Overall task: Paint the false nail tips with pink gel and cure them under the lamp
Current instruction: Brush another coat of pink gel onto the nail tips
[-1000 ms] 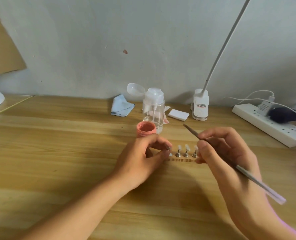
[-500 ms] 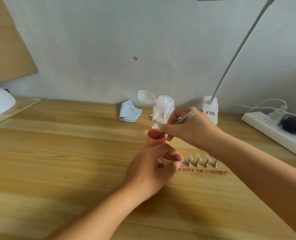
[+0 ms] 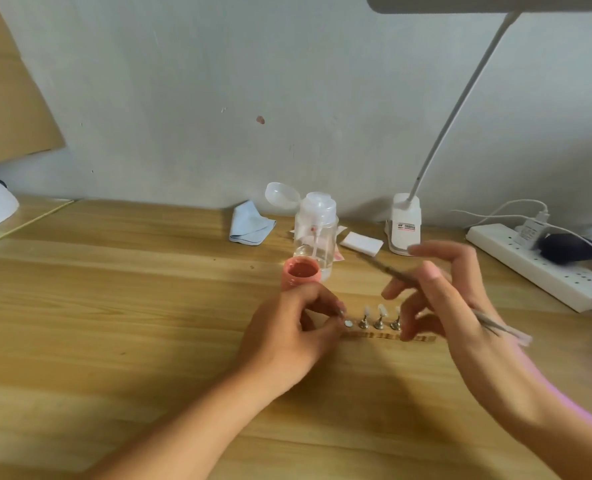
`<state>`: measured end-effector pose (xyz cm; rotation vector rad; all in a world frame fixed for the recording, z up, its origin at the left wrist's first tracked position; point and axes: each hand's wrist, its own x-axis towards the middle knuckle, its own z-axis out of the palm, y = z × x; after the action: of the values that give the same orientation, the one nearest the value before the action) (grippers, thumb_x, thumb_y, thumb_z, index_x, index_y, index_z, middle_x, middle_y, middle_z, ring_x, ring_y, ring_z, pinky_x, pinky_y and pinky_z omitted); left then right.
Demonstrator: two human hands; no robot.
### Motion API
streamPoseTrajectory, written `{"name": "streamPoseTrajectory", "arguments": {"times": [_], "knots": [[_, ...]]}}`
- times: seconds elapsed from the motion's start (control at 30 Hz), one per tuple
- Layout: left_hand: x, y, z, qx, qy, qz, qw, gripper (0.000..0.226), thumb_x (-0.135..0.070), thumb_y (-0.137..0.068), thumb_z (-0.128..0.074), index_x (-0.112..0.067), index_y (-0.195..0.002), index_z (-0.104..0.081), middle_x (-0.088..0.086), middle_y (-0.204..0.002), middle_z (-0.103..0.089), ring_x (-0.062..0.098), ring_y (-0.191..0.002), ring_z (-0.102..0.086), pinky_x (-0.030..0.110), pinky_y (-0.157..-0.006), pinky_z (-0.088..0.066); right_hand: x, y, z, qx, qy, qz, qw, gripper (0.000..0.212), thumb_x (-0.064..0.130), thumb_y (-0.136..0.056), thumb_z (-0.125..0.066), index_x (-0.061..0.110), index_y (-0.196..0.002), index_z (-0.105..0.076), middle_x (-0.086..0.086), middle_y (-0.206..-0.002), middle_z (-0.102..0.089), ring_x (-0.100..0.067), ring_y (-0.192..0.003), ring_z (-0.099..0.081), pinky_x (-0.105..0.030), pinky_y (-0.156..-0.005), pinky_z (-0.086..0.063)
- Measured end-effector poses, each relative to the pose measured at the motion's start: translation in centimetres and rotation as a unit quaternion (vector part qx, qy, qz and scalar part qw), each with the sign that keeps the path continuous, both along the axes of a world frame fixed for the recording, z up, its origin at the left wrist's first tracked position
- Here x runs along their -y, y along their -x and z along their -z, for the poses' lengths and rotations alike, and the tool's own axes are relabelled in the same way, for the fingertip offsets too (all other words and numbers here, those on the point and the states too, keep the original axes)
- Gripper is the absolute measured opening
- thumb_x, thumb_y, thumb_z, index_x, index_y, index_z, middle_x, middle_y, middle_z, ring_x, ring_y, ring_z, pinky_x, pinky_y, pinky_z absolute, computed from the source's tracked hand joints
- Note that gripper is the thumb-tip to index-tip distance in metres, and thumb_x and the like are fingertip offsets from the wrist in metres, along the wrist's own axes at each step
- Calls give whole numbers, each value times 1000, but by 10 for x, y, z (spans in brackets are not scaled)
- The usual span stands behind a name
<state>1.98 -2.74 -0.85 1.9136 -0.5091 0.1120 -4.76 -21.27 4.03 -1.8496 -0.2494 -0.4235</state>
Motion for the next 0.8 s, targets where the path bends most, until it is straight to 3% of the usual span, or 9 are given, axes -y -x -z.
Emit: {"name": "streamPoseTrajectory", "arguments": {"times": [0.1, 0.17, 0.23, 0.4, 0.8], "knots": [[-3, -1, 0, 14, -30, 6, 999, 15, -23, -85, -72, -38, -84, -68, -20, -85, -70, 0, -52, -45, 25, -54, -38, -7, 15, 17, -17, -119, -2, 993, 18, 38, -95, -55, 24, -103, -64, -11, -96, -71, -23, -74, -65, -33, -70, -59], [-4, -1, 0, 23, -46, 13, 999, 19, -21, -87, -72, -39, -83, -68, -27, -76, -65, -2, -51, -45, 16, -53, -32, -10, 18, 25, -30, -148, 11, 989, 12, 29, -90, -68, 19, -85, -68, -14, -85, -72, -23, -71, -64, -35, -70, -57], [-4, -2, 1, 28, -55, 11, 998, 21, -20, -87, -74, -40, -81, -68, -34, -62, -57, -5, -47, -44, 10, -48, -29, -11, 18, 29, -46, -157, 12, 986, 12, 26, -80, -67, 15, -81, -65, -16, -76, -71, -23, -68, -63, -31, -67, -55], [-2, -3, 3, 30, -71, -5, 997, 14, -30, -85, -76, -42, -85, -68, -23, -45, -48, 0, -43, -40, 17, -46, -25, -12, 17, 29, -53, -130, 4, 990, 14, 30, -77, -67, 17, -81, -64, -10, -77, -73, -12, -68, -65, -20, -65, -53], [-1, -3, 3, 25, -63, -6, 998, 10, -34, -85, -76, -42, -86, -69, -16, -40, -41, 3, -41, -37, 26, -52, -25, -13, 16, 31, -59, -102, 24, 993, 16, 38, -75, -66, 23, -80, -63, -6, -80, -75, -6, -66, -62, -26, -65, -52]]}}
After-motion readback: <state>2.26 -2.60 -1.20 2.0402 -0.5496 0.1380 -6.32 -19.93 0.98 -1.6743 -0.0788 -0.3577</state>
